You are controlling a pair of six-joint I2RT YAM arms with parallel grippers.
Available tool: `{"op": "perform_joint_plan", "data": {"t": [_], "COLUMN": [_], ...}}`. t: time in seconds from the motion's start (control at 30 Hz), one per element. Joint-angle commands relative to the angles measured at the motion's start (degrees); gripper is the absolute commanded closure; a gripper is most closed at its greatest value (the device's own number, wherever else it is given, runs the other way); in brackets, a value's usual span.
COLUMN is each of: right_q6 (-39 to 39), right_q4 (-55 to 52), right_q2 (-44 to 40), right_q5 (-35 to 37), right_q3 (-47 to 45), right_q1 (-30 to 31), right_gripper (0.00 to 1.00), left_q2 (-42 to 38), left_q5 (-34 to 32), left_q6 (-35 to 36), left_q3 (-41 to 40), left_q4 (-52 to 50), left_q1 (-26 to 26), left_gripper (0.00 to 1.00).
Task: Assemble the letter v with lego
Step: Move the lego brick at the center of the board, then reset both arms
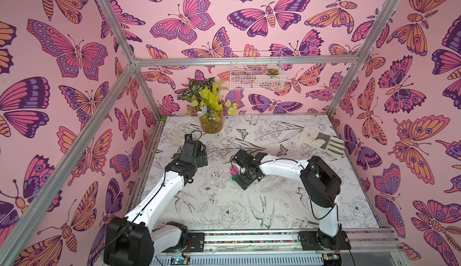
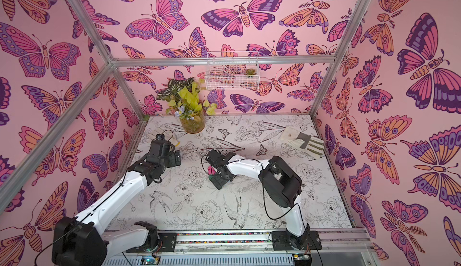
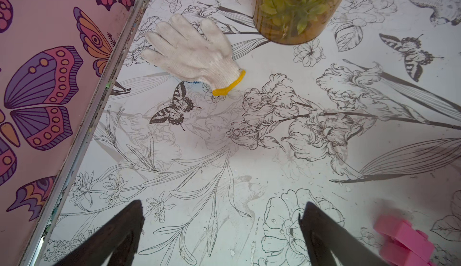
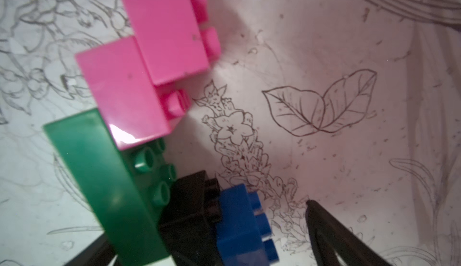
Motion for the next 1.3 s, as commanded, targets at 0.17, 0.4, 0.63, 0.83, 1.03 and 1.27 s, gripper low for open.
{"op": "perform_joint_plan", "data": {"t": [0.17,0.4,0.63,0.83,1.03,1.27], "right_q6": [0.2,-1.0,-0.3,0.6,2.2,1.1], "right_q4": [0.5,1.4,7.6,8.5,12.0,25.2], "right_q2": [-0.3,-0.4,-10.8,-22.2,-34.3,-49.6], "right_q5": [0.3,-1.7,-8.4,-0.6,3.1,7.5], "right_q3": [0.7,1.5,-3.9,-7.4,-15.2,-33.7], "right_q1": [-2.9,-6.5,-6.6,-7.0,-12.7,-28.1], "right_gripper": [0.01,0.01,0.01,0.01,0.01,0.01], "left_q2": [-2.6,-2.5,3.5,12.9,17.7,20.2], "left_q5": [-4.2,-0.4,3.5,11.4,18.6,22.8], "left_q6": [9.3,11.4,14.2,13.9,12.1,15.7], "left_q3": [-12.0,-18.4,-21.2,-24.8,-25.0,-30.7], "left_q4": [23.7,36.9,48.7,63.7,67.5,79.4], "left_q1": [3.2,6.8,10.6,14.4,17.7,16.7], "left_gripper": [0.00,0.00,0.00,0.00,0.00,0.00]}}
